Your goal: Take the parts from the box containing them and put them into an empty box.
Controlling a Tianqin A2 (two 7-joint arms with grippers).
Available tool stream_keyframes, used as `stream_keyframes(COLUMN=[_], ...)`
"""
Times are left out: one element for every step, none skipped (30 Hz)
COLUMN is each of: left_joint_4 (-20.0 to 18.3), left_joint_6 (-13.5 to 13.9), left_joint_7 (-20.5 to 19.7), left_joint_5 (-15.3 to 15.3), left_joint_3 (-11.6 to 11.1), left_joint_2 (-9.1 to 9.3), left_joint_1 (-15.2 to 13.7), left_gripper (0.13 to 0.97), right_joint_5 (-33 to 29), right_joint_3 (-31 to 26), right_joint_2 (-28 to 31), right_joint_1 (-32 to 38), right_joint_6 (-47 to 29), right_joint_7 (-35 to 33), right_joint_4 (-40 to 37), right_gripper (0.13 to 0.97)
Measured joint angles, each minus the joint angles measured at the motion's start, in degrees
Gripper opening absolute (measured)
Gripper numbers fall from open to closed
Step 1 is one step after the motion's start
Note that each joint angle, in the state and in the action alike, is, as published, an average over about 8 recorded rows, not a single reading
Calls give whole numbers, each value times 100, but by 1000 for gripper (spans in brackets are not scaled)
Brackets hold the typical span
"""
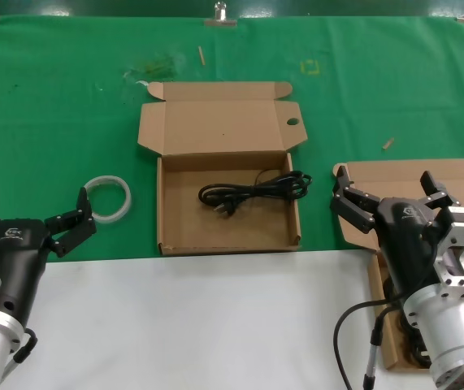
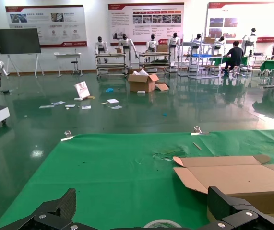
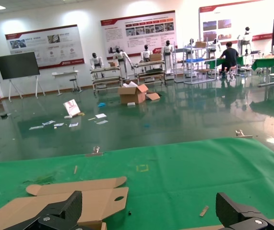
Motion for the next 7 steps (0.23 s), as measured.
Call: stream_keyframes(left_joint_4=[0,0,0,0,0,0,0], left_joint_6=[0,0,0,0,0,0,0], left_joint_7=[0,0,0,0,0,0,0], left_joint_5=[0,0,0,0,0,0,0], left_joint_3=[0,0,0,0,0,0,0], left_joint_2=[0,0,0,0,0,0,0], left_joint_1=[0,0,0,0,0,0,0], left_gripper=[965,965,965,965,965,965,965], right_joint_5=[0,0,0,0,0,0,0], right_joint_3=[0,0,0,0,0,0,0], right_joint_2=[0,0,0,0,0,0,0], right_joint_1=[0,0,0,0,0,0,0], right_joint_6=[0,0,0,0,0,0,0], right_joint_7=[0,0,0,0,0,0,0], right_joint_4=[0,0,0,0,0,0,0], right_gripper=[966,966,966,966,966,966,966])
